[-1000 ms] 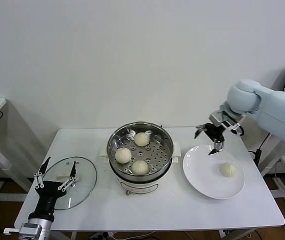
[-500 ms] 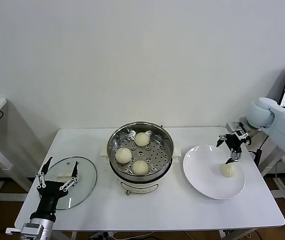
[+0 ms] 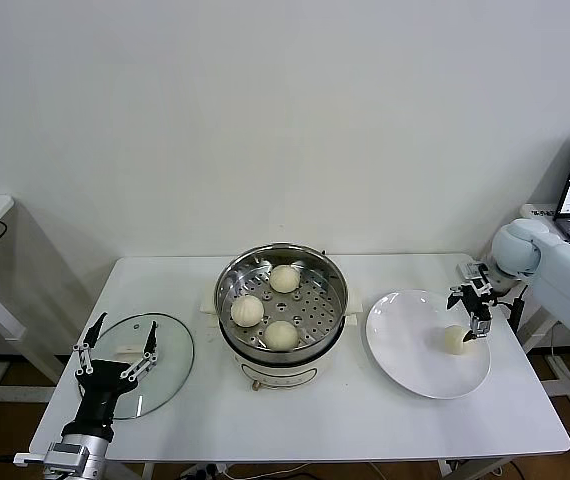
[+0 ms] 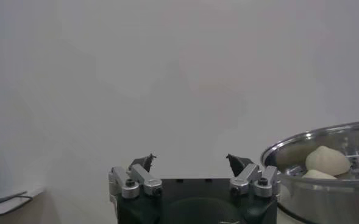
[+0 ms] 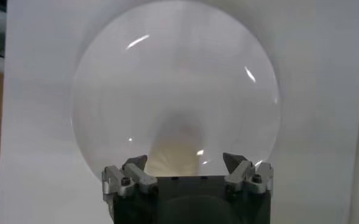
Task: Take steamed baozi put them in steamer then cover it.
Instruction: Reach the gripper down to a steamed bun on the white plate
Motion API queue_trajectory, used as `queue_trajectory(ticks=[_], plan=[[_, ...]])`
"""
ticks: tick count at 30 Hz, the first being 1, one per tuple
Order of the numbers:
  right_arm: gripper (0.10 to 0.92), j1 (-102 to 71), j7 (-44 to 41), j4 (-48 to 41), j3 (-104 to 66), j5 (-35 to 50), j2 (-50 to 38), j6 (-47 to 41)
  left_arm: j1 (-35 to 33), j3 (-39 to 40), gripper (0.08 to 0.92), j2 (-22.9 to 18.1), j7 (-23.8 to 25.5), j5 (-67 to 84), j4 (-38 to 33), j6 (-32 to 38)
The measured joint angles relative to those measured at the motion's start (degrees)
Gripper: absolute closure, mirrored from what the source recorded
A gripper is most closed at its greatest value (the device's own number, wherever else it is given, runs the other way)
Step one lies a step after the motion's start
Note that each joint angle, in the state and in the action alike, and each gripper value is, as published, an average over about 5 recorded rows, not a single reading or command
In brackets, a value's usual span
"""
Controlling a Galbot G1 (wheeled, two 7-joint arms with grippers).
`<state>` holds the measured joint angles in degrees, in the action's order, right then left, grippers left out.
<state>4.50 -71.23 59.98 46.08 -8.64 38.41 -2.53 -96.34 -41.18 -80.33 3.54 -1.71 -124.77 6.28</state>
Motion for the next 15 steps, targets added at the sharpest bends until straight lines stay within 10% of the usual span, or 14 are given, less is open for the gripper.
queue_trajectory(ticks=[15], plan=[[0.203, -4.87, 0.46, -4.40, -4.71, -5.19, 2.48, 1.07, 0.12, 0.07, 0.177, -0.10, -0.14, -0.01, 0.14, -0.07]])
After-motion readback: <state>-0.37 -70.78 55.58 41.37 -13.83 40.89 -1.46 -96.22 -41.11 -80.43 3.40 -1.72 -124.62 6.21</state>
